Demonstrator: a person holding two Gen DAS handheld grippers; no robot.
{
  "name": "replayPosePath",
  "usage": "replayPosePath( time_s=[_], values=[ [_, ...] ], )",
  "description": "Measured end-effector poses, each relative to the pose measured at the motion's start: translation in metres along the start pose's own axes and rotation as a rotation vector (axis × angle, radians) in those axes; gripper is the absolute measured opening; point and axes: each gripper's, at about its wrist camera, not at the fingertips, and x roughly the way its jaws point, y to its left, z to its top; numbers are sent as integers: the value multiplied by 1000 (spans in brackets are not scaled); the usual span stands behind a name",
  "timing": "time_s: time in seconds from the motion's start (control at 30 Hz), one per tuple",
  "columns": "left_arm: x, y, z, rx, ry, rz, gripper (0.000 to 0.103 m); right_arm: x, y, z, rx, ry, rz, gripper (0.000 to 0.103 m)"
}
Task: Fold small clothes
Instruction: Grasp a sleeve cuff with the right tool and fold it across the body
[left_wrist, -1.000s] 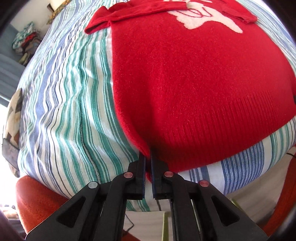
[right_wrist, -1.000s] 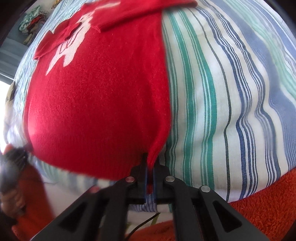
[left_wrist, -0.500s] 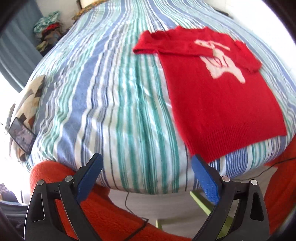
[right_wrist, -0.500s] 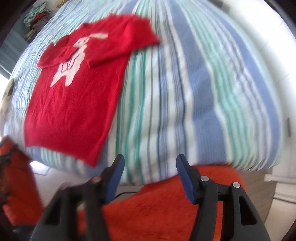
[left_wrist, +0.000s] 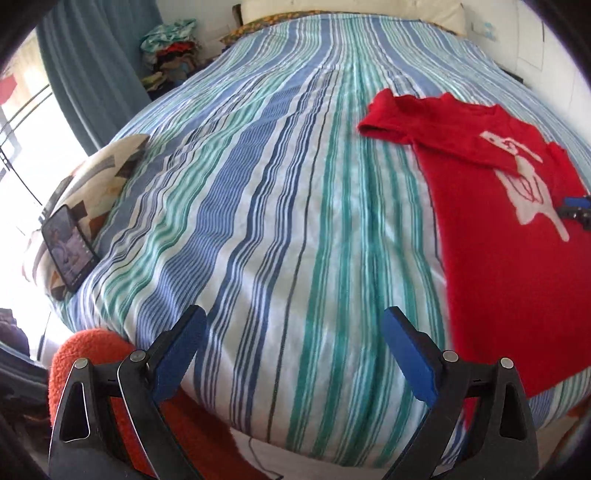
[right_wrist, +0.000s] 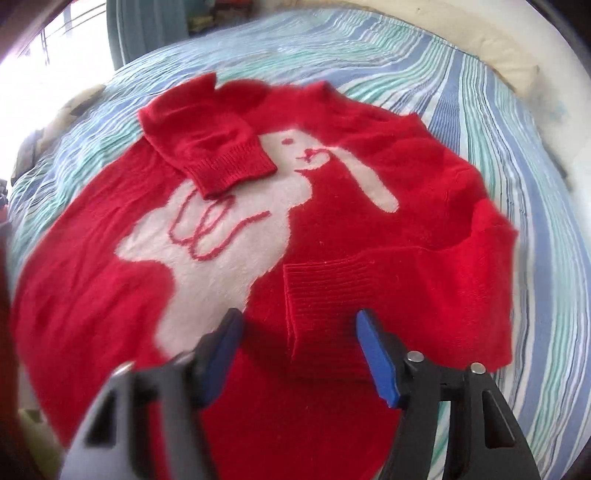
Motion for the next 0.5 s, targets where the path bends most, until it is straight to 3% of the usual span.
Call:
replayPosePath(
  time_s=[0.07, 0.17, 0.3, 0.4, 0.5],
  values=[
    [-4, 7, 2, -34, -14, -25, 97, -7, -21, -9, 87, -23, -3, 9],
    [1, 10, 2, -58, 1, -27, 97, -56, -79, -33, 297, -141, -49, 9],
    [11, 10, 3, -99, 48, -59, 97, -138, -178, -98, 621, -269, -185, 9],
    [15, 9, 2, -114, 69, -60, 97, -169, -238, -145, 800, -279, -274, 9],
    [14, 11, 1, -124, 75, -51, 97, -174, -275, -183, 920, -255, -321, 9]
  ],
)
